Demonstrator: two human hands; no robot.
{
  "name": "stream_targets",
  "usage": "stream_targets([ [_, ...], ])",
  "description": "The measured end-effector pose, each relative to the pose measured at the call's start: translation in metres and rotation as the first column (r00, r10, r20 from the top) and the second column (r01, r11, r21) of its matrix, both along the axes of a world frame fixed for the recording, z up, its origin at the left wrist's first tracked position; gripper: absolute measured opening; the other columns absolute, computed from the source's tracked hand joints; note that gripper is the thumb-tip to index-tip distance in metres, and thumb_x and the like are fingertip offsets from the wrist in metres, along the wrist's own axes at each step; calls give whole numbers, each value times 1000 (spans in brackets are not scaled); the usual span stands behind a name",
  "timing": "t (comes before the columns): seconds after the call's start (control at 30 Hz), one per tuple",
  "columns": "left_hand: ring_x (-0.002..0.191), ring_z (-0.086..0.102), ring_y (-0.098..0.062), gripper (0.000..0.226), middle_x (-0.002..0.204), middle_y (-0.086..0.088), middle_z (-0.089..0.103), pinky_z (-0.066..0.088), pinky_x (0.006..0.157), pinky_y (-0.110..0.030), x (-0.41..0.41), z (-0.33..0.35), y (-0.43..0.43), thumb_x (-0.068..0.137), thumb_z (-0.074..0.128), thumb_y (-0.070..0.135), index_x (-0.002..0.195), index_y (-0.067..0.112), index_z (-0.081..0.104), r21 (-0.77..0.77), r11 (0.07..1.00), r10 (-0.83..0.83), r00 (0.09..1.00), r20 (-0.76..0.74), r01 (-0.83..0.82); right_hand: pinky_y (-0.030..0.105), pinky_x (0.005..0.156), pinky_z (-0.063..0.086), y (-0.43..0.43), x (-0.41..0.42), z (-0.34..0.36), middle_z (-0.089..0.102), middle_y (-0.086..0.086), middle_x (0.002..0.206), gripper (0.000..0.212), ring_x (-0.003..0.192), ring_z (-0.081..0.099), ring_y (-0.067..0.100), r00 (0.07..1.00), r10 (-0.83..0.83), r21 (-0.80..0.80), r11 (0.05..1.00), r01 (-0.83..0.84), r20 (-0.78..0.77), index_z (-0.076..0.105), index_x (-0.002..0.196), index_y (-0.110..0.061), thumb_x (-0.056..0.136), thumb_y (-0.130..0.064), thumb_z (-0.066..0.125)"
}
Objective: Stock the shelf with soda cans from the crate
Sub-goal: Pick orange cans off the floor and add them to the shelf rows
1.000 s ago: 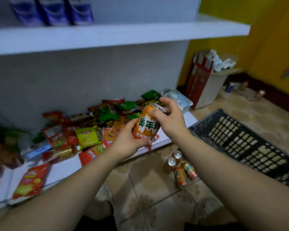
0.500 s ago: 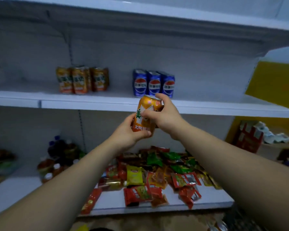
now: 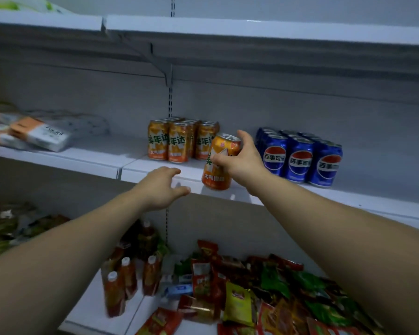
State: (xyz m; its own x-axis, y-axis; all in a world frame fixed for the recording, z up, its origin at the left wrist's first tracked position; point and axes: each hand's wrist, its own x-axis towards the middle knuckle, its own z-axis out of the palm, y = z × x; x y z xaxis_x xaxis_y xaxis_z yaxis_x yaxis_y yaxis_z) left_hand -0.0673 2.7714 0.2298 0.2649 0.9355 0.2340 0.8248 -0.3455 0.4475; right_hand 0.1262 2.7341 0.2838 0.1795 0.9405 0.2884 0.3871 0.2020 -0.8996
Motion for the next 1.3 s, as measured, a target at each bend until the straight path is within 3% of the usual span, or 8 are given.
stream_targets([
  [0.1,134,36,-26,71,149,-6,38,31,110,-45,-5,-2,43,88,42,64,143,19,37,82,992,102,990,-96,-94,42,100,42,32,-2,-3,49,1,136,88,123,49,23,1000,9,0,1000,-9,17,20,149,-28,81,-21,76],
  [0.2,139,26,-32,72,151,-7,33,16,112,-57,-4,-11,72,89,26,69,141,21,37,45,980,198,953,-231,-192,40,98,42,62,-5,-10,53,0,132,79,121,51,22,999,9,2,1000,-9,47,29,144,-26,81,-23,76],
  [0.3,141,19,-32,78,153,-6,30,9,113,-59,0,-27,87,86,17,73,140,21,39,75,967,255,920,-298,-243,36,93,42,87,-8,-21,55,-1,129,66,120,53,22,996,-8,4,1000,7,84,37,137,-23,82,-27,75],
  [0.43,141,21,-31,79,152,-3,32,9,112,-59,1,-38,90,85,13,72,142,23,38,176,953,291,906,-306,-247,30,88,42,112,-14,-32,56,-3,120,66,108,54,15,998,-2,11,1000,1,66,34,139,-24,85,-24,72],
  [0.7,143,17,-31,80,154,-1,29,5,112,-58,2,-39,91,85,12,72,145,24,34,192,946,310,904,-293,-262,31,94,46,128,-19,-47,61,0,125,58,113,58,20,991,-51,-65,996,59,120,47,131,-22,80,-17,73],
  [0.83,143,16,-31,80,154,-1,29,4,112,-58,2,-40,91,86,13,72,145,24,34,196,946,305,911,-279,-257,36,101,44,132,-18,-48,58,2,131,58,119,56,24,978,-68,-90,992,87,196,47,134,-19,84,-26,73],
  [1.07,142,18,-32,81,153,-3,31,5,112,-59,0,-39,91,84,12,73,144,23,37,206,946,302,914,-271,-251,37,96,46,144,-22,-48,59,5,130,55,115,56,28,922,-110,-141,975,173,371,51,132,-14,88,-44,64],
  [1.3,145,10,-30,77,157,-3,21,0,114,-60,-3,-23,76,86,21,72,146,24,31,40,979,202,949,-242,-198,32,85,42,110,-21,-37,56,5,132,57,117,53,27,877,-90,-150,972,180,471,48,132,-13,89,-47,61],
])
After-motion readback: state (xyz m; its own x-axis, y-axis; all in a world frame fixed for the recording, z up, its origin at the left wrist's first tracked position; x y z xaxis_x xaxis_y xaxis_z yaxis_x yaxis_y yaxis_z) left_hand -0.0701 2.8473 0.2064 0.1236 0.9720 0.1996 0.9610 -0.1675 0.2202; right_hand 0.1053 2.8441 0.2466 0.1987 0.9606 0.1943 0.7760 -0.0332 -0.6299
